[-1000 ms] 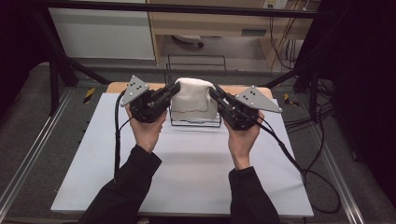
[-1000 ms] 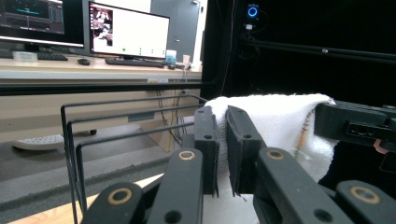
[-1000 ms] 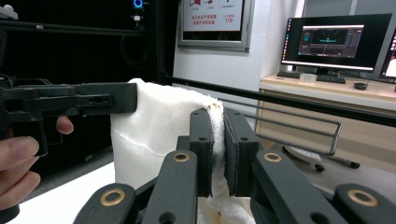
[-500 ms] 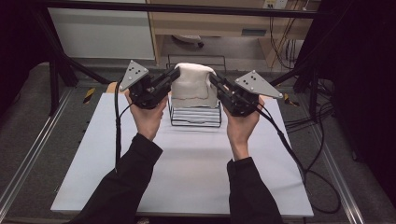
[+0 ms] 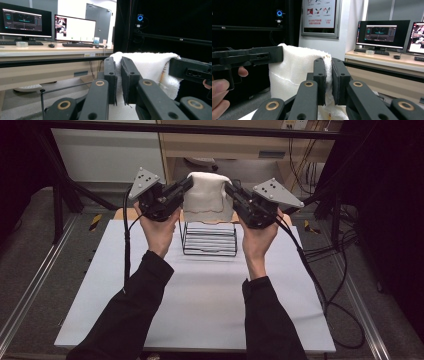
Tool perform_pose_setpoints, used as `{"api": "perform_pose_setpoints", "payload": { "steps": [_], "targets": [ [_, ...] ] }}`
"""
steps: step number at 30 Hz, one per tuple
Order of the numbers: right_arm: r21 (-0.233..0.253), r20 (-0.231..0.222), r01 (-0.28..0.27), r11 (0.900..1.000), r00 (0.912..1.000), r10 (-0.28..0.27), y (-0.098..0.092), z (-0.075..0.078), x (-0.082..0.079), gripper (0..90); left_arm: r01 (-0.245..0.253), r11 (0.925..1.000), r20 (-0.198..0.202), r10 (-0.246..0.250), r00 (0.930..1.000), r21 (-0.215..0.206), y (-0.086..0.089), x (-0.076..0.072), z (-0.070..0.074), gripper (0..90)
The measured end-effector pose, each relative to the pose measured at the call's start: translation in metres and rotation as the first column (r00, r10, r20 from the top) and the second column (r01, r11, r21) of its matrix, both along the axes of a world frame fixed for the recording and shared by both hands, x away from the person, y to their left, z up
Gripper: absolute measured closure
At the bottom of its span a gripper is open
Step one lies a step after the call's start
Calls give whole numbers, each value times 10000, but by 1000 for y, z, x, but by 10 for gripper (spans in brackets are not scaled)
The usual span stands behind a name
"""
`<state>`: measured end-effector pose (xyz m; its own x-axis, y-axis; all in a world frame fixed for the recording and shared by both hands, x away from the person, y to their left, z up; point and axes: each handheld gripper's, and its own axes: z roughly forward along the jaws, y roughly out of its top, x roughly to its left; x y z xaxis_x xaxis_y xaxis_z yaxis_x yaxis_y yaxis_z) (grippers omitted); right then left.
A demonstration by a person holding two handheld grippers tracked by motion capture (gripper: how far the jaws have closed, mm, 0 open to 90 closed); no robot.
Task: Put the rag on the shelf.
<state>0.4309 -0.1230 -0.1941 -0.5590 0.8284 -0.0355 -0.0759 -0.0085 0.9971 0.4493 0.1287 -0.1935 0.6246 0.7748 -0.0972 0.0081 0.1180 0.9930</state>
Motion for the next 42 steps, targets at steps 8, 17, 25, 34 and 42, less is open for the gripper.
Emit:
{"api": "perform_pose_setpoints", "payload": {
  "steps": [8,17,25,34,42],
  "targets": [
    [36,143,-40,10000,9999,40,2,15,9,831,-90,10000,197,89,9998,29,1,7,16,830],
    [-133,340,-19,9999,9994,23,7,32,18,831,-206,9997,343,203,9992,98,4,19,31,830],
    [-104,220,57,9999,9997,-55,8,34,36,831,-374,9990,295,367,9989,261,3,37,34,830],
    [-172,-12,126,9998,9999,-126,9,33,60,830,-673,9962,218,661,9976,556,1,60,32,830],
    [-232,-350,204,9995,9992,-212,11,27,77,830,-711,9952,-59,716,9974,677,1,76,23,830]
  ]
}}
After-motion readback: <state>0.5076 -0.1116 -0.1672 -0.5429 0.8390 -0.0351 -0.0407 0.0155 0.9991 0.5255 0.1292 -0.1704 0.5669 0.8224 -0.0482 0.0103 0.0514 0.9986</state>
